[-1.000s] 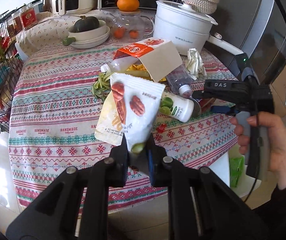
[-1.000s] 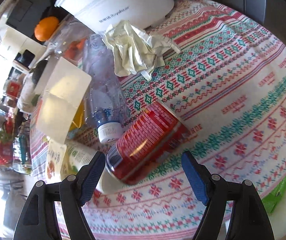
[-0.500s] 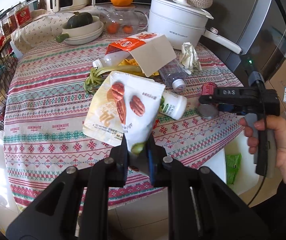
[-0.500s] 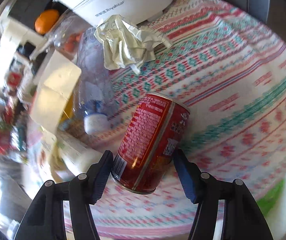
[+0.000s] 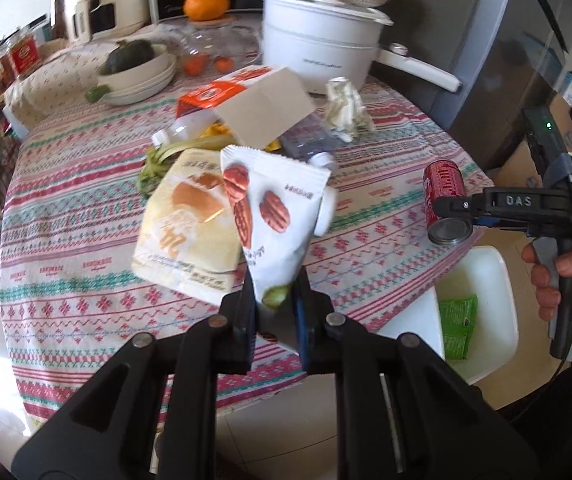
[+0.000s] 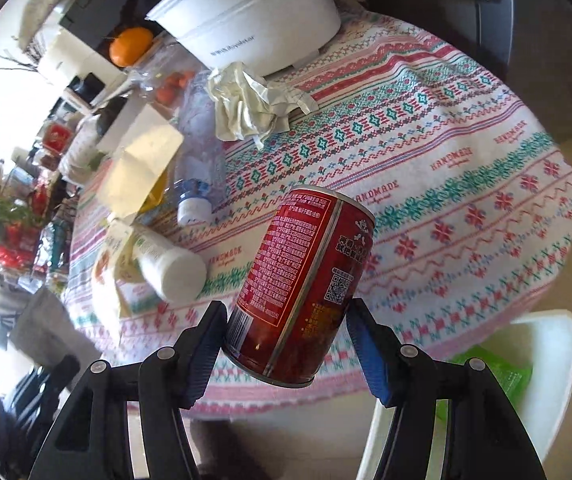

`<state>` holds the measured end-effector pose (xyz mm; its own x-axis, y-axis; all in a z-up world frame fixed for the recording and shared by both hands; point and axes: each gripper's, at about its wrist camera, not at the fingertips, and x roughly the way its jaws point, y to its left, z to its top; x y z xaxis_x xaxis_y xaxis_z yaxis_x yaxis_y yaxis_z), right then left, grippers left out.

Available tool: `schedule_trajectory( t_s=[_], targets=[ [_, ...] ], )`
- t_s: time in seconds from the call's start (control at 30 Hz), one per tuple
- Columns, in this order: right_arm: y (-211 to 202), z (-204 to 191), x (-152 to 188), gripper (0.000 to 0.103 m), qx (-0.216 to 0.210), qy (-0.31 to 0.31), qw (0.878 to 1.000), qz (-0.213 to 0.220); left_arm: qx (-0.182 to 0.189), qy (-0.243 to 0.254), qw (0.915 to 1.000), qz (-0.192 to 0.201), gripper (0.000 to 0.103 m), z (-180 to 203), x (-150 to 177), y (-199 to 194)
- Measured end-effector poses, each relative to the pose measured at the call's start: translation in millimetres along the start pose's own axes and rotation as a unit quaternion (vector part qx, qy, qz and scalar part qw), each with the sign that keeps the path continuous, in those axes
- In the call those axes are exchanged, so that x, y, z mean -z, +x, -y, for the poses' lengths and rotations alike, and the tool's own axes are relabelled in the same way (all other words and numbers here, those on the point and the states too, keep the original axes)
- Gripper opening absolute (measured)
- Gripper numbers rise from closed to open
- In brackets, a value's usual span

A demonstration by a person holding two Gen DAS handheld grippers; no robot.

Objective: Collect trash
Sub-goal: 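Carry the red can and nut packet over the bin and release both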

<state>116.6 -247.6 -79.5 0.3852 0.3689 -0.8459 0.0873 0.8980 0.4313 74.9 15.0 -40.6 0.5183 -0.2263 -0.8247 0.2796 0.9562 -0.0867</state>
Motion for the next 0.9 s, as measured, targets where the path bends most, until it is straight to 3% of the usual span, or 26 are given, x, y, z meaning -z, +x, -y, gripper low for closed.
schedule_trajectory(
  t_s=[0.37, 0.7, 0.9],
  targets=[
    [-59.0, 20.2, 32.7, 0.063, -0.030, -0.028, 0.999, 0.031, 0.052, 0.060, 0.9968, -0.004, 0.018, 71.3, 6.0, 11.3],
    [-86.5, 79.9, 64.3, 0.063, 0.001, -0.023, 0.999, 0.022, 0.080, 0.130, 0.9882, -0.018, 0.018, 140.0, 22.1, 28.9],
    [-88.9, 113.2, 80.9, 0.063, 0.032, -0.021, 0.999, -0.001, 0.114, 0.166, 0.9783, -0.050, 0.018, 181.4, 36.2, 51.1]
  ],
)
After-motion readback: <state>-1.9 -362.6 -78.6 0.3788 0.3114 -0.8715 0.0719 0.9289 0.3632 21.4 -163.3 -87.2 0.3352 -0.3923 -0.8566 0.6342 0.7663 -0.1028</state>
